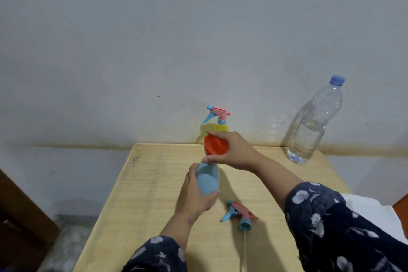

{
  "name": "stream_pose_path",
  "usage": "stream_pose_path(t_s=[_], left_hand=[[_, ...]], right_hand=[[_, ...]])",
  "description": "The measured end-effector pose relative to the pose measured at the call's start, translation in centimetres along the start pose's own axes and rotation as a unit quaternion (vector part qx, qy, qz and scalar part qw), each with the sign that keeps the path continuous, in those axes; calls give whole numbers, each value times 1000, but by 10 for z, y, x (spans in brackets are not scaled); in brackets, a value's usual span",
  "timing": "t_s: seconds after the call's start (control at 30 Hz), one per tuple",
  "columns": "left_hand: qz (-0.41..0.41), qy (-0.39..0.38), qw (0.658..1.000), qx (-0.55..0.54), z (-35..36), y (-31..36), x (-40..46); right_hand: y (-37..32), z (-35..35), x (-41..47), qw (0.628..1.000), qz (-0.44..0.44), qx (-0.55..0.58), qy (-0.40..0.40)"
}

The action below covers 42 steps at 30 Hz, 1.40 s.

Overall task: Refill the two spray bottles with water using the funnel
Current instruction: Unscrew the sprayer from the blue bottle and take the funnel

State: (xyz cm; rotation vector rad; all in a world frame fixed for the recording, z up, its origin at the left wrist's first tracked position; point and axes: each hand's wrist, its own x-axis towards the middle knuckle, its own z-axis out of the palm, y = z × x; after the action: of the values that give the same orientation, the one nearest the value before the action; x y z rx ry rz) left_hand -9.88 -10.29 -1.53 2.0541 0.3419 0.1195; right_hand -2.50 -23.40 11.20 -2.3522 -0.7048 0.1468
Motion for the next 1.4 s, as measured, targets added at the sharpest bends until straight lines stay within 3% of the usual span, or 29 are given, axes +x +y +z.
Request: stream_pose_path(t_s=[0.47, 0.77, 1.0, 1.1, 1.23, 1.4], left_hand=[[-24, -1, 999, -42, 20, -32, -12], [-31, -47, 994, -89, 15, -36, -13], [-5, -153, 985, 81, -38, -33, 0], [16, -102, 989, 104, -74, -9, 22], [68, -34, 988, 133, -96, 54, 48], [124, -49, 973, 187, -59, 137, 57]], right_hand=[[14, 35, -34, 999, 16, 24, 38], [18, 46, -58, 995, 31, 69, 69], [19, 17, -79, 991, 99, 85, 24], [27, -3, -81, 984, 137, 110, 27], [46, -35, -76, 988, 148, 46, 16], [72, -90, -75, 988, 152, -28, 2]])
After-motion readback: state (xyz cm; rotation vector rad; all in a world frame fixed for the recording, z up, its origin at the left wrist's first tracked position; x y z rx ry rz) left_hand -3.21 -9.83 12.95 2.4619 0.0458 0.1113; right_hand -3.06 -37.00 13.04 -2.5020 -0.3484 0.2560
